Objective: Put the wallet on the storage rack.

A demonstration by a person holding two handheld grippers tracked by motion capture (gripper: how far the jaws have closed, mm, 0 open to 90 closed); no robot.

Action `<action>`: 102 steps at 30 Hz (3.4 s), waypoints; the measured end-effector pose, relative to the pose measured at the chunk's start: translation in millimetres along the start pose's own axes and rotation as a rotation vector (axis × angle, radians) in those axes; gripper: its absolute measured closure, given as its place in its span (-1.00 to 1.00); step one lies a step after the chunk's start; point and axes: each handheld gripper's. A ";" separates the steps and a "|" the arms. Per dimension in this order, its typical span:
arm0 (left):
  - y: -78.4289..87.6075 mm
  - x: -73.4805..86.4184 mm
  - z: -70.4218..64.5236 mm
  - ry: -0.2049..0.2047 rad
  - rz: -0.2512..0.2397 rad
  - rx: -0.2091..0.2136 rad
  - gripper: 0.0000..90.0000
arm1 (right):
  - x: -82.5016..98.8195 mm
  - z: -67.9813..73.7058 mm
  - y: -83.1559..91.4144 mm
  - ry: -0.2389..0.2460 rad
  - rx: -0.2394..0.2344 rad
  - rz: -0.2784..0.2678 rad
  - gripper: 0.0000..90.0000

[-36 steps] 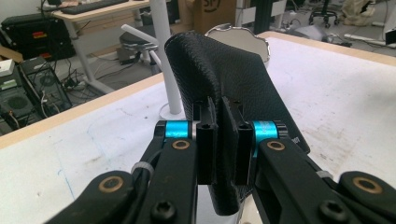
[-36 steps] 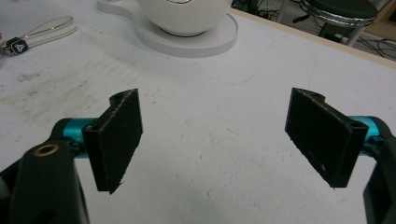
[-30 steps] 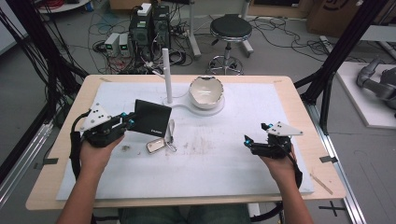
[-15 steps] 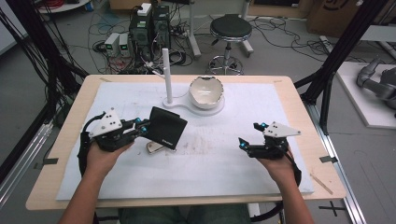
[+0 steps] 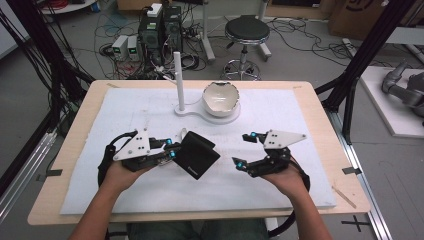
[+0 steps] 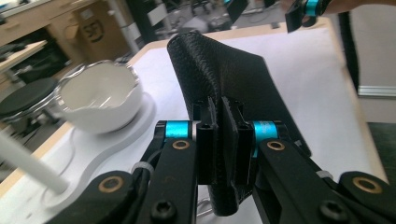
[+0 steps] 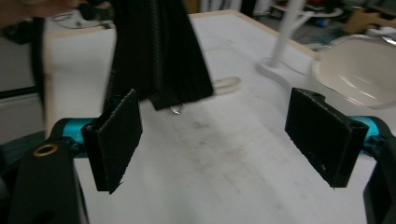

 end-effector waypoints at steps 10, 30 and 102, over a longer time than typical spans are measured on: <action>-15.2 -2.5 -8.2 -0.076 -0.008 0.115 0.87 | -18.3 21.5 -31.7 0.032 -0.122 0.019 -0.57; -29.1 -3.5 -14.6 -0.131 0.025 0.219 0.87 | -17.5 31.5 -44.8 0.088 -0.312 0.082 0.60; 80.7 62.2 32.8 0.274 -0.136 -0.297 -0.46 | -35.4 -140.7 -148.8 -0.160 0.331 -0.094 0.78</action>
Point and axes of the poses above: each handheld gripper's, and its own axes: y roughly backward along the jaws, x roughly out of its underside, z roughly to its left, and after that the axes turned 10 degrees about x, right-handed
